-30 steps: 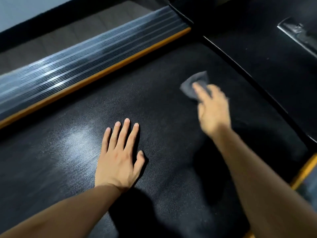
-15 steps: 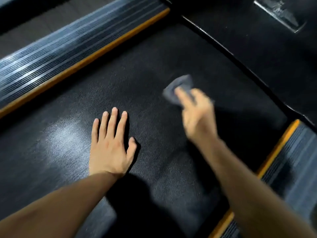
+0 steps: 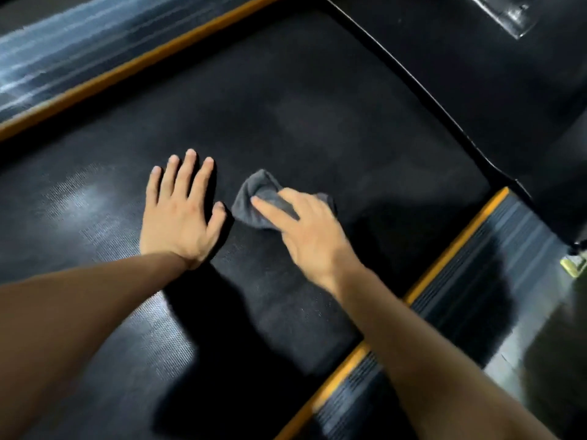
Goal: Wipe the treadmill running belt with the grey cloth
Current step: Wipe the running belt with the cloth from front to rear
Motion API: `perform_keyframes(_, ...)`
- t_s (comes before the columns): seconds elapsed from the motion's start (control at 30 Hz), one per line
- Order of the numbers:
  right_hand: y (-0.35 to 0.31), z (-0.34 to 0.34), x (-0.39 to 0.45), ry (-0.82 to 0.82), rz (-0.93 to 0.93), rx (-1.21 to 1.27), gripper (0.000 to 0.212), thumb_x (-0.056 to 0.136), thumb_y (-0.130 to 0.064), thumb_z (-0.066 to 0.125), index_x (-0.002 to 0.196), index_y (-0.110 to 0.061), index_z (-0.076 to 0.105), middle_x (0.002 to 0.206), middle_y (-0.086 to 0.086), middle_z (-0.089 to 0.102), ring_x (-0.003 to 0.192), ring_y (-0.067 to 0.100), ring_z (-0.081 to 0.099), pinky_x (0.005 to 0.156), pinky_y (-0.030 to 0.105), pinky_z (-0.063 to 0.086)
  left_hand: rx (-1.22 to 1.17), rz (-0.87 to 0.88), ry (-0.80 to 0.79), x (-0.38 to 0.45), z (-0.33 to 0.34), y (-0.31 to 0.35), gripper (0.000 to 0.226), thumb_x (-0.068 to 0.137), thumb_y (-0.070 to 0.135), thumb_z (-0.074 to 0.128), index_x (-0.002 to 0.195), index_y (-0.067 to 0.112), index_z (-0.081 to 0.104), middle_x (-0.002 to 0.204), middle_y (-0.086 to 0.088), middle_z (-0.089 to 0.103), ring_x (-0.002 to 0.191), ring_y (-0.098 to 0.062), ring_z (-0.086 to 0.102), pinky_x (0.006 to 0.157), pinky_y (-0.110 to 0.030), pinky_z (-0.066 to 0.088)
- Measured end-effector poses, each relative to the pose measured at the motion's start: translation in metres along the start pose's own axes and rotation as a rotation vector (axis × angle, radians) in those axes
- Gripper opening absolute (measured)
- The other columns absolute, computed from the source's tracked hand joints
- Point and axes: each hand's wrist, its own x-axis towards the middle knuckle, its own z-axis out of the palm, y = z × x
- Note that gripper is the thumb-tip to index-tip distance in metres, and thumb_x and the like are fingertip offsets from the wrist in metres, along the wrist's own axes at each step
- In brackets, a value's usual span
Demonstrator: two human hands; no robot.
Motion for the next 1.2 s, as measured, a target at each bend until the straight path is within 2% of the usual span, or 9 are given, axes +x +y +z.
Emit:
perform_keyframes(0.07, 0.057, -0.018, 0.003, 0.047, 0.026, -0.213, 0.033, 0.097, -0.038, 0.044, 0.123, -0.037, 0.065, 0.111, -0.005, 0.061, 0.101, 0.015, 0.056, 0.091, 0.031, 0.045, -0.011, 0.000, 0.007, 0.001, 0.000, 0.002, 0.071, 0.094, 0.048, 0.033, 0.159, 0.021, 0.026, 0.168, -0.010, 0.021, 0.155, -0.032, 0.014, 0.127, -0.050, 0.007)
perform_keyframes(0.2, 0.151, -0.049, -0.009, 0.125, 0.403, -0.159, 0.053, 0.093, -0.015, 0.050, 0.145, -0.021, 0.048, 0.137, 0.022, 0.046, 0.116, 0.040, 0.049, 0.100, 0.040, 0.037, -0.001, -0.005, 0.012, 0.000, 0.005, -0.001, 0.071, 0.094, 0.051, 0.029, 0.159, 0.024, 0.022, 0.169, -0.007, 0.019, 0.156, -0.028, 0.012, 0.127, -0.048, 0.005)
perform_keyframes(0.57, 0.160, -0.040, -0.010, 0.134, 0.443, -0.147, 0.053, 0.094, -0.019, 0.046, 0.147, -0.023, 0.044, 0.138, 0.020, 0.042, 0.116, 0.045, 0.044, 0.097, 0.048, 0.037, 0.029, 0.000, 0.021, 0.002, 0.010, -0.005, 0.074, 0.092, 0.056, 0.023, 0.160, 0.026, 0.020, 0.169, -0.007, 0.018, 0.156, -0.029, 0.012, 0.127, -0.046, 0.005)
perform_keyframes(0.67, 0.113, -0.037, -0.023, 0.093, 0.359, -0.152, 0.058, 0.085, -0.021, 0.043, 0.143, -0.023, 0.049, 0.131, 0.021, 0.047, 0.109, 0.047, 0.049, 0.094, 0.054, 0.044, 0.053, 0.010, 0.057, -0.001, 0.012, -0.002, 0.075, 0.092, 0.058, 0.020, 0.159, 0.024, 0.023, 0.168, -0.011, 0.021, 0.155, -0.033, 0.016, 0.127, -0.049, 0.010)
perform_keyframes(0.8, 0.018, -0.023, -0.066, -0.005, 0.079, -0.027, 0.060, 0.083, -0.018, 0.045, 0.142, -0.022, 0.051, 0.130, 0.019, 0.049, 0.104, 0.041, 0.050, 0.090, 0.052, 0.045, 0.023, -0.091, 0.123, -0.016, 0.013, 0.015, 0.071, 0.093, 0.053, 0.025, 0.153, 0.016, 0.035, 0.160, -0.020, 0.033, 0.146, -0.043, 0.030, 0.121, -0.056, 0.022)
perform_keyframes(0.9, 0.014, -0.030, -0.077, -0.107, -0.031, 0.012, 0.064, 0.088, -0.011, 0.052, 0.149, -0.029, 0.042, 0.136, 0.013, 0.045, 0.112, 0.036, 0.048, 0.093, 0.048, 0.044, -0.035, -0.113, 0.095, -0.052, 0.012, 0.029, 0.074, 0.090, 0.056, 0.029, 0.153, 0.019, 0.035, 0.162, -0.019, 0.031, 0.148, -0.042, 0.027, 0.123, -0.055, 0.017)
perform_keyframes(1.03, 0.111, -0.055, -0.063, -0.017, 0.220, -0.246, 0.064, 0.089, -0.018, 0.053, 0.150, -0.032, 0.039, 0.134, 0.017, 0.050, 0.107, 0.044, 0.053, 0.090, 0.051, 0.048, 0.006, -0.020, 0.075, -0.114, 0.015, 0.037, 0.074, 0.092, 0.060, 0.028, 0.159, 0.028, 0.027, 0.167, -0.011, 0.024, 0.154, -0.034, 0.019, 0.126, -0.048, 0.008)
perform_keyframes(1.1, 0.150, -0.069, -0.061, -0.078, 0.393, -0.377, 0.061, 0.097, -0.026, 0.048, 0.155, -0.030, 0.028, 0.139, 0.020, 0.043, 0.113, 0.045, 0.047, 0.095, 0.051, 0.043, 0.013, -0.037, 0.081, -0.120, 0.015, 0.038, 0.072, 0.093, 0.060, 0.028, 0.159, 0.029, 0.026, 0.167, -0.009, 0.024, 0.155, -0.032, 0.018, 0.127, -0.047, 0.008)
perform_keyframes(1.2, 0.151, -0.069, -0.056, -0.121, 0.461, -0.412, 0.060, 0.100, -0.034, 0.042, 0.156, -0.028, 0.021, 0.143, 0.022, 0.037, 0.117, 0.046, 0.041, 0.099, 0.051, 0.036, -0.001, -0.065, 0.077, -0.114, 0.015, 0.039, 0.072, 0.093, 0.060, 0.027, 0.158, 0.032, 0.025, 0.167, -0.008, 0.024, 0.155, -0.031, 0.017, 0.127, -0.046, 0.008)
